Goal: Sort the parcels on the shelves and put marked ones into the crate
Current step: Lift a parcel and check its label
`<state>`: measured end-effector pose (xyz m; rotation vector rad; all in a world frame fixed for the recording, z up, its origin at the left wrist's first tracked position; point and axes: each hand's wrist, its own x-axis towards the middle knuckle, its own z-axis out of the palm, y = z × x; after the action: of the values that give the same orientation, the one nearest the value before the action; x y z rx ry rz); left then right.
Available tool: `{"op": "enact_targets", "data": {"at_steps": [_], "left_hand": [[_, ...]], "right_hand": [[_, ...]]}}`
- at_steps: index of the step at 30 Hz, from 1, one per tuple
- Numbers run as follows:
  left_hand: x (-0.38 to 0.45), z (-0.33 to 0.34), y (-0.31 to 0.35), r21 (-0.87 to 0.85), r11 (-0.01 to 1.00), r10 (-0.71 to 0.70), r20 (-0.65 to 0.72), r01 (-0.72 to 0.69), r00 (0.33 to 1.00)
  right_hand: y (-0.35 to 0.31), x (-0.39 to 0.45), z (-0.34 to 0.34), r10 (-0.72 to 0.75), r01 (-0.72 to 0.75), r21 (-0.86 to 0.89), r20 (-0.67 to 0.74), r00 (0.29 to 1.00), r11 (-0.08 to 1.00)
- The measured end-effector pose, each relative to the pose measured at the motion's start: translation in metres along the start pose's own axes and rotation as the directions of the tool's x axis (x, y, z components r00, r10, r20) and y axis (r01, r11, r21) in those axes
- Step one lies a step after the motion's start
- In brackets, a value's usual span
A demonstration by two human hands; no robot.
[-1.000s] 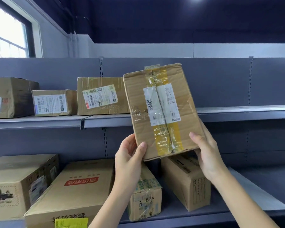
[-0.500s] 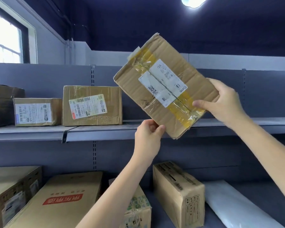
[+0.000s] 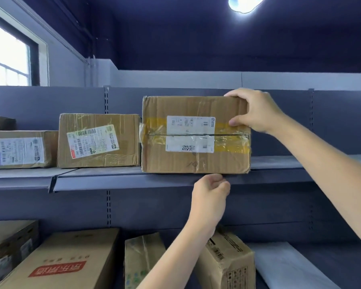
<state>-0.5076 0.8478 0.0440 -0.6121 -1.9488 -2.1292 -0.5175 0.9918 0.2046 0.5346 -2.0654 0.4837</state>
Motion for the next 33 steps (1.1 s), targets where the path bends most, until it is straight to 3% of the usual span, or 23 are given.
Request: {"op": "enact_targets", "data": {"at_steps": [5, 8, 10, 12, 13, 14, 15, 16, 18, 28, 33], "left_hand": [[-0.003, -0.025, 0.012, 0.238, 0.954, 0.195, -0.025, -0.184, 0.980], [0.003, -0.050, 0.039, 0.484, 0.797, 0.446, -0.071, -0.360, 0.892], [0.012, -0.068, 0.063, 0.681, 0.564, 0.657, -0.028, -0.467, 0.753], [0.032, -0.086, 0.085, 0.873, 0.184, 0.768, 0.160, -0.453, 0.621], [0.045, -0.095, 0.095, 0.929, -0.010, 0.742, 0.255, -0.370, 0.621], [0.057, -0.103, 0.105, 0.947, -0.157, 0.680, 0.311, -0.281, 0.664], [0.070, -0.109, 0.113, 0.943, -0.247, 0.612, 0.331, -0.224, 0.718], [0.080, -0.113, 0.119, 0.938, -0.278, 0.555, 0.333, -0.207, 0.763], [0.096, -0.115, 0.123, 0.942, -0.248, 0.507, 0.325, -0.226, 0.799], [0.141, -0.104, 0.090, 0.924, -0.361, 0.442, 0.288, -0.126, 0.850], [0.156, -0.106, 0.081, 0.915, -0.390, 0.417, 0.272, -0.100, 0.867]], "right_hand": [[0.012, 0.012, 0.011, -0.001, 0.000, 0.015, 0.062, 0.998, 1.000], [0.020, 0.016, 0.017, -0.004, 0.002, 0.027, 0.083, 0.997, 1.000], [0.023, 0.018, 0.023, -0.010, 0.007, 0.041, 0.085, 0.996, 0.999], [0.025, 0.019, 0.027, -0.011, 0.006, 0.053, 0.093, 0.996, 0.999], [0.027, 0.020, 0.028, -0.012, 0.007, 0.053, 0.099, 0.995, 0.999], [0.028, 0.021, 0.029, -0.011, 0.006, 0.054, 0.104, 0.994, 0.999], [0.030, 0.022, 0.029, -0.008, 0.002, 0.060, 0.108, 0.994, 0.998], [0.031, 0.023, 0.029, -0.006, -0.001, 0.068, 0.111, 0.994, 0.998], [0.035, 0.025, 0.033, -0.002, -0.006, 0.076, 0.110, 0.994, 0.997], [0.053, 0.044, 0.080, 0.107, -0.096, -0.113, 0.101, 0.989, 0.989], [0.063, 0.054, 0.095, 0.134, -0.124, -0.093, 0.110, 0.985, 0.988]]}}
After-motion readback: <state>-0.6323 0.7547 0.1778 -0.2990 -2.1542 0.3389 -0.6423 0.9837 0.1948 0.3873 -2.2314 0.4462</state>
